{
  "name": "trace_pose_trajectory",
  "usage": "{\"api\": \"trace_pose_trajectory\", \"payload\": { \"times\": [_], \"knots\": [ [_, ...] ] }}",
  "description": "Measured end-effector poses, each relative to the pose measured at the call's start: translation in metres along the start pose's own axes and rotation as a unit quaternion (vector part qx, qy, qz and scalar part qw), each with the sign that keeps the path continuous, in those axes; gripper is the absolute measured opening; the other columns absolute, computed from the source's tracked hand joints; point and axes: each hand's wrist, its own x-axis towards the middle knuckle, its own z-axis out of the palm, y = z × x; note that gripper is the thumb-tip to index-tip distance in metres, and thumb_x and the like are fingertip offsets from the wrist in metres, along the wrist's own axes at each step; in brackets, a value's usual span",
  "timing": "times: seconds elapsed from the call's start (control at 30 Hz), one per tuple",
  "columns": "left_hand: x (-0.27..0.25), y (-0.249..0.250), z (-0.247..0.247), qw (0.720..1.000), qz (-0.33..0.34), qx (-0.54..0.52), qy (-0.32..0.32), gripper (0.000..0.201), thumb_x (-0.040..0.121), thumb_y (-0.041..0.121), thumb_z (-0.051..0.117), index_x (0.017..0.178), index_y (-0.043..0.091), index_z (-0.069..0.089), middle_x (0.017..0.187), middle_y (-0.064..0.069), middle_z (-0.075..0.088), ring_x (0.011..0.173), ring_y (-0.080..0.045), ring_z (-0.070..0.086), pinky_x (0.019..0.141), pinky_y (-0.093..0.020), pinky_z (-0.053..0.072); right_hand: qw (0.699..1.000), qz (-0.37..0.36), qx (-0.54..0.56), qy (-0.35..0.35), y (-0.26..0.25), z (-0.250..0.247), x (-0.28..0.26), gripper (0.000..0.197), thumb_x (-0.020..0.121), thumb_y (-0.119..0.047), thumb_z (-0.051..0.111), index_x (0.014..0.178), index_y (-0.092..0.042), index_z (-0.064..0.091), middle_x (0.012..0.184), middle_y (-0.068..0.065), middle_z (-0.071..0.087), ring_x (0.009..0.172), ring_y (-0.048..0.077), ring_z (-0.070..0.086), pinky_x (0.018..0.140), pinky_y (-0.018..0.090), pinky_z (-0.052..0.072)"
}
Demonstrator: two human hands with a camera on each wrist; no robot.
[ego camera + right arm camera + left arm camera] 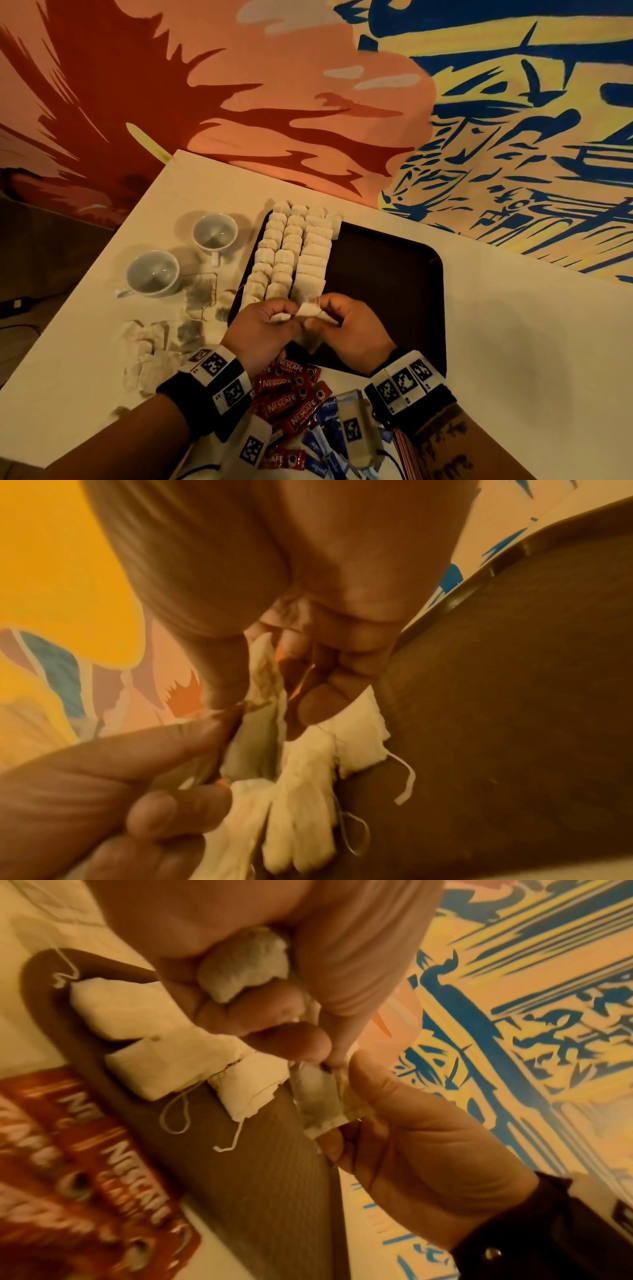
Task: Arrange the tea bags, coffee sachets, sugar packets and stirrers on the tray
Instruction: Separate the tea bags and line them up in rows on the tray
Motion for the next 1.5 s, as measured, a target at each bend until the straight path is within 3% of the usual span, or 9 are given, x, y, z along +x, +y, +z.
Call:
{"api": "trace_pose_trajectory", "payload": {
  "times": [0.1,0.2,0.37,0.6,0.93,1.13,1.27,1.4,1.5],
  "knots": [
    [-0.005,-0.017,-0.006,0.999,-0.028,0.045,-0.009,0.003,0.085,0.033,0.073,0.086,0.036,0.074,0.069,0.003,0.073,0.056,-0.021,0.067,0.057,-0.028,0.055,0.997,0.052,-0.060,-0.009,0.018,0.005,-0.001,0.005,0.090,-0.025,0.071,0.092,-0.029,0.073,0.088,-0.009,0.074,0.082,0.002,0.068,0.076,0.022,0.056],
    [-0.008,-0.028,-0.019,0.997,-0.075,-0.016,0.030,0.005,0.085,0.032,0.073,0.083,0.036,0.075,0.085,0.007,0.077,0.068,-0.018,0.070,0.059,-0.034,0.057,0.987,0.092,-0.133,-0.015,0.035,0.003,0.005,0.002,0.092,-0.032,0.068,0.092,-0.030,0.070,0.090,-0.010,0.071,0.083,0.004,0.066,0.075,0.023,0.056],
    [-0.010,-0.032,-0.039,0.985,-0.092,-0.111,0.091,0.006,0.092,0.021,0.066,0.093,0.020,0.071,0.082,-0.008,0.075,0.042,-0.016,0.046,0.044,-0.020,0.031,0.975,0.104,-0.188,-0.060,0.039,0.011,0.025,0.005,0.094,-0.033,0.064,0.090,-0.036,0.063,0.094,-0.011,0.066,0.090,0.008,0.062,0.072,0.019,0.047],
    [-0.008,-0.041,-0.053,0.976,-0.089,-0.152,0.126,0.008,0.093,0.018,0.065,0.097,0.017,0.071,0.078,-0.012,0.073,0.040,-0.017,0.041,0.042,-0.019,0.029,0.962,0.104,-0.252,-0.013,0.030,0.017,0.067,0.006,0.092,-0.031,0.065,0.095,-0.027,0.068,0.099,-0.003,0.068,0.092,0.015,0.063,0.081,0.029,0.053],
    [-0.004,-0.043,-0.055,0.973,-0.094,-0.177,0.118,0.009,0.093,0.017,0.063,0.098,0.014,0.070,0.075,-0.009,0.072,0.041,-0.017,0.039,0.044,-0.019,0.029,0.962,0.121,-0.245,0.026,0.027,0.015,0.090,0.018,0.091,-0.035,0.067,0.103,-0.023,0.072,0.109,0.000,0.068,0.100,0.016,0.063,0.079,0.023,0.044],
    [-0.001,-0.036,-0.053,0.963,-0.118,-0.215,0.110,0.012,0.094,0.021,0.062,0.102,0.016,0.070,0.074,-0.008,0.069,0.042,-0.014,0.039,0.043,-0.019,0.028,0.961,0.109,-0.243,0.078,0.026,0.017,0.078,0.041,0.085,-0.036,0.074,0.122,-0.025,0.060,0.125,-0.002,0.046,0.120,0.018,0.047,0.103,0.034,0.045],
    [0.002,-0.026,-0.051,0.935,-0.176,-0.300,0.065,0.029,0.095,0.040,0.055,0.109,0.017,0.066,0.070,-0.002,0.062,0.041,-0.011,0.037,0.039,-0.015,0.023,0.947,0.121,-0.297,0.035,0.026,0.023,0.070,0.051,0.076,-0.033,0.082,0.118,-0.027,0.054,0.125,-0.005,0.040,0.121,0.018,0.039,0.102,0.033,0.043],
    [0.004,-0.017,-0.050,0.847,-0.184,-0.498,-0.007,0.067,0.092,0.070,0.033,0.117,0.013,0.057,0.072,-0.007,0.057,0.045,-0.015,0.042,0.037,-0.013,0.027,0.944,0.128,-0.303,0.027,0.024,0.025,0.075,0.045,0.077,-0.031,0.082,0.112,-0.026,0.054,0.122,-0.004,0.038,0.118,0.020,0.042,0.098,0.037,0.046],
    [0.004,-0.012,-0.048,0.821,-0.165,-0.545,-0.038,0.083,0.085,0.082,0.025,0.119,0.013,0.058,0.077,-0.009,0.057,0.052,-0.018,0.045,0.039,-0.015,0.030,0.946,0.124,-0.296,0.035,0.019,0.020,0.076,0.045,0.077,-0.030,0.081,0.113,-0.025,0.054,0.122,-0.003,0.038,0.118,0.020,0.043,0.097,0.037,0.047]
  ]
}}
